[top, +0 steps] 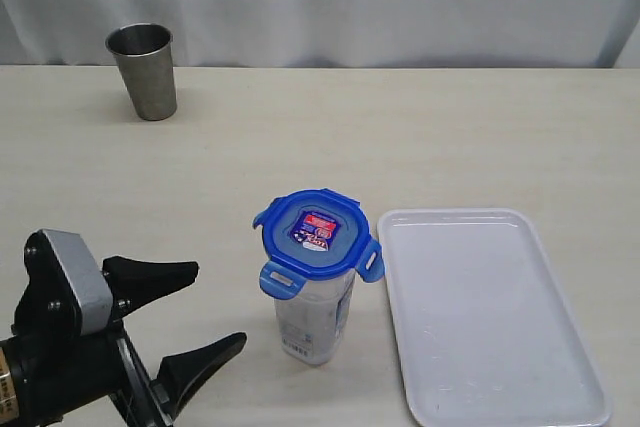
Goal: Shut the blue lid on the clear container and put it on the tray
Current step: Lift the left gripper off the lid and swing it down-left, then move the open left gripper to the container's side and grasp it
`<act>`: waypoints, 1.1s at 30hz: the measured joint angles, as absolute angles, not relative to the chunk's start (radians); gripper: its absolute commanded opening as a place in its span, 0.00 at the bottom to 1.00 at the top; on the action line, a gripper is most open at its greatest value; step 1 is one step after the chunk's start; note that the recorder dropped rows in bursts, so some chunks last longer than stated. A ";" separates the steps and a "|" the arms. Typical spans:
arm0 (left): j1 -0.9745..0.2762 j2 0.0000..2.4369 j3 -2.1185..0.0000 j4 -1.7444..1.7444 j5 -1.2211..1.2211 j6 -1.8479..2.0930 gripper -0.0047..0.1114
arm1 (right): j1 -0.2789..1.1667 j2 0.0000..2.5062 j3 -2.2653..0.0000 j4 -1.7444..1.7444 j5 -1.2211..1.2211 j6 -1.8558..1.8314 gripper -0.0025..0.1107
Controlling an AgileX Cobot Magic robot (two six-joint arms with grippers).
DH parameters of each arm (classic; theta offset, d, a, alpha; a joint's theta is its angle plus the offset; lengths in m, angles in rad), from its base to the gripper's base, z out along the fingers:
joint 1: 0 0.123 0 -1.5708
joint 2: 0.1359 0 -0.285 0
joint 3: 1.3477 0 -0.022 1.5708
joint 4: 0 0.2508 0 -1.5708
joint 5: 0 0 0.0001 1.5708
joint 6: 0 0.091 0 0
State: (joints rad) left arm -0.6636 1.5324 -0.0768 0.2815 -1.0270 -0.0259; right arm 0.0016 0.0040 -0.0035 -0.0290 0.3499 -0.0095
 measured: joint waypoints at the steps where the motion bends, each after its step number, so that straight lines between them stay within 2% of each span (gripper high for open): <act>1: -0.664 1.535 -0.079 0.279 -1.029 -0.024 0.71 | 0.002 0.004 -0.003 -0.029 0.350 -0.009 0.06; 6: -0.664 1.535 -0.100 0.262 -1.004 -0.010 0.72 | 0.002 0.004 -0.003 -0.029 0.350 -0.009 0.06; 12: -0.664 1.537 -0.168 0.258 -0.848 0.000 0.82 | 0.002 0.004 -0.003 -0.029 0.350 -0.009 0.06; 33: -0.664 1.537 -0.190 0.257 -0.768 0.101 0.83 | 0.002 0.004 -0.003 -0.029 0.350 -0.009 0.06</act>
